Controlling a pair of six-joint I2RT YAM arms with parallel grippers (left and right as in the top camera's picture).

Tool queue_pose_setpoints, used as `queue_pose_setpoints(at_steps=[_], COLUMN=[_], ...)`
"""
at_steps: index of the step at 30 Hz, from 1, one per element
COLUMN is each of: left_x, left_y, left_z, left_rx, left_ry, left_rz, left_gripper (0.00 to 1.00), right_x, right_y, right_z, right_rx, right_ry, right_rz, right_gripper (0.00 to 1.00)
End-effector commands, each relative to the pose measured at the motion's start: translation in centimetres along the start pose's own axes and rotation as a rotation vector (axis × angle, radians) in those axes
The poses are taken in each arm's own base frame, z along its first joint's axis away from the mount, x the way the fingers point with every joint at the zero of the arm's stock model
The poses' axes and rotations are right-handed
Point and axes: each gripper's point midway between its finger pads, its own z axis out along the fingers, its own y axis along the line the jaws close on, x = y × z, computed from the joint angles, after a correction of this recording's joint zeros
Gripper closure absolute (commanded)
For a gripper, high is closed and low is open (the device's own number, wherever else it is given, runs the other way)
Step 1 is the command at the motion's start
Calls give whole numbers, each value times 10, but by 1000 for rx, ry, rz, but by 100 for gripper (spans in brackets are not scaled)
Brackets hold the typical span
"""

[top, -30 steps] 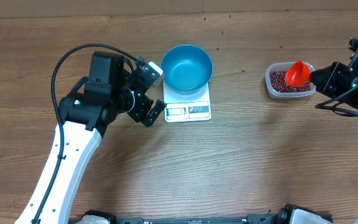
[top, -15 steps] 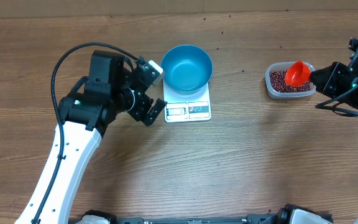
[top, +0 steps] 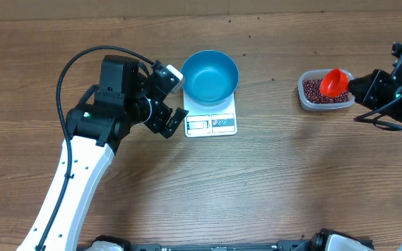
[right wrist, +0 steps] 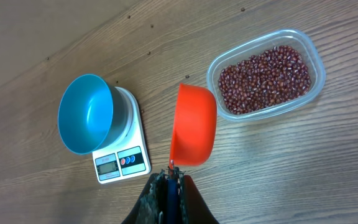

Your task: Scoop item into bowl and weigh 150g on scale

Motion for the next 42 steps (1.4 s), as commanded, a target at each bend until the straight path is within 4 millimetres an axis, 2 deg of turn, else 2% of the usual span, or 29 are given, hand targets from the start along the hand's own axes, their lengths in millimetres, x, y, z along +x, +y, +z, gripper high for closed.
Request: queue_pose_setpoints(at_steps=[1, 21, 29, 42], left_x=[2, 2, 12, 4], left_y=[0, 0, -4, -1], left_z=[2, 2, 2, 2], left_rx=[10, 10, 22, 11], left_ry=[3, 5, 44, 12], left_rz=[-60, -82, -96, -84], left_gripper=[0, 0, 0, 1], right_x=[-6, -6, -6, -6], right_y=[1, 1, 1, 1], right_z=[-5, -5, -5, -5], right_rx=[6, 6, 6, 6], right_ry=[-25, -25, -25, -24], right_rz=[-13, -12, -13, -12], right_gripper=[96, 96, 96, 96])
